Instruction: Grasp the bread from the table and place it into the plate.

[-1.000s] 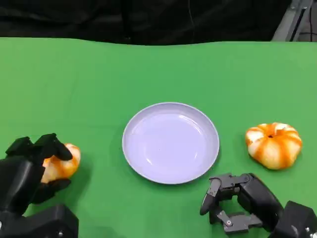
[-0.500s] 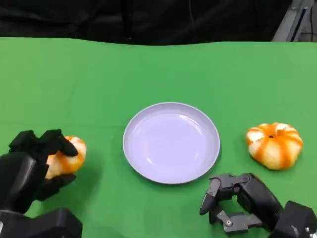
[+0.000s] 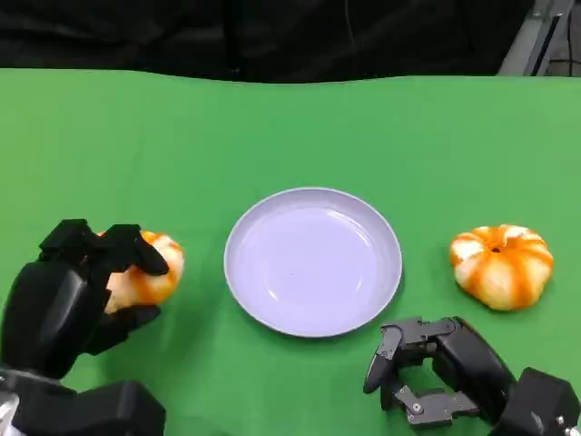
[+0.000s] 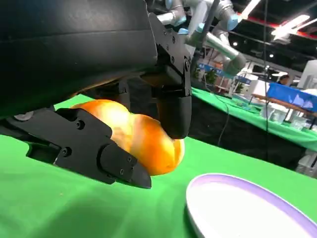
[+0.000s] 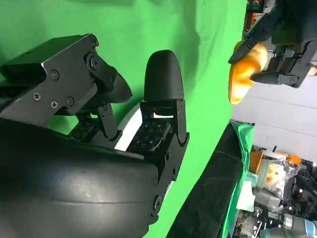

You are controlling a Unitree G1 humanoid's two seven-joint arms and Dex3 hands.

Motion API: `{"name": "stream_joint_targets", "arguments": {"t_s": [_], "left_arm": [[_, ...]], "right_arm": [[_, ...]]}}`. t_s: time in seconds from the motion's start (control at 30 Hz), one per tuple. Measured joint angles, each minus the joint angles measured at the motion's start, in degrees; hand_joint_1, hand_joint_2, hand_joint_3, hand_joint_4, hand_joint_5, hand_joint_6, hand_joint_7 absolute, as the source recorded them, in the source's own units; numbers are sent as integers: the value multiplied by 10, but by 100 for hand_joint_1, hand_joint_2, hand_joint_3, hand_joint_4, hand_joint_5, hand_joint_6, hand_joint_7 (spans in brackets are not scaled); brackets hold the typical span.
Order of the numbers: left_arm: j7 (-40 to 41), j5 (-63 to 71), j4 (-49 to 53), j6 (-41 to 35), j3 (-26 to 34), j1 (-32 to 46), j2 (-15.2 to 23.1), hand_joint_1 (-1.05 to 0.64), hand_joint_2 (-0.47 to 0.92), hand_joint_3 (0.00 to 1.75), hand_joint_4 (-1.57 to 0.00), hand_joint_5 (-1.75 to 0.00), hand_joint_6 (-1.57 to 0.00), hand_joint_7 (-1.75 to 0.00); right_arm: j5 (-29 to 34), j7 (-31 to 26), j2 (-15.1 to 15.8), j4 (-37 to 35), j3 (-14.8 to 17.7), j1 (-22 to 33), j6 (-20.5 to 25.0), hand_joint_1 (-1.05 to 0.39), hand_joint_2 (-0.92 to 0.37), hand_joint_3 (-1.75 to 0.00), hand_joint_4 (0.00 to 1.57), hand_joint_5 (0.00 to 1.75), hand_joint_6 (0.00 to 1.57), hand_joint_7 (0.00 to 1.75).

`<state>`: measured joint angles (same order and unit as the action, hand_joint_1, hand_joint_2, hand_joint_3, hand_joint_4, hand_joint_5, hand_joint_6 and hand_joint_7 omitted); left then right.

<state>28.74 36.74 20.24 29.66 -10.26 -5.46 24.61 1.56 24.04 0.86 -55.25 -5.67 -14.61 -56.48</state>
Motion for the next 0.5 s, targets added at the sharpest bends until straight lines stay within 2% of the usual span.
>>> {"name": "stream_joint_targets", "arguments": {"t_s": [0.27,0.5], "left_arm": [[-19,10,-7,7,-18,-26,-9,-3,85,0,-52,-175,-56,-142],[-24,24,-7,22,-34,-67,-11,-5,87,0,-51,-175,-51,-149]], "right_arm": [[0,-4,-3,0,-2,0,0,20,-56,-110,100,138,97,109],[1,-9,-5,0,-3,0,0,20,-56,-109,99,139,97,110]]}}
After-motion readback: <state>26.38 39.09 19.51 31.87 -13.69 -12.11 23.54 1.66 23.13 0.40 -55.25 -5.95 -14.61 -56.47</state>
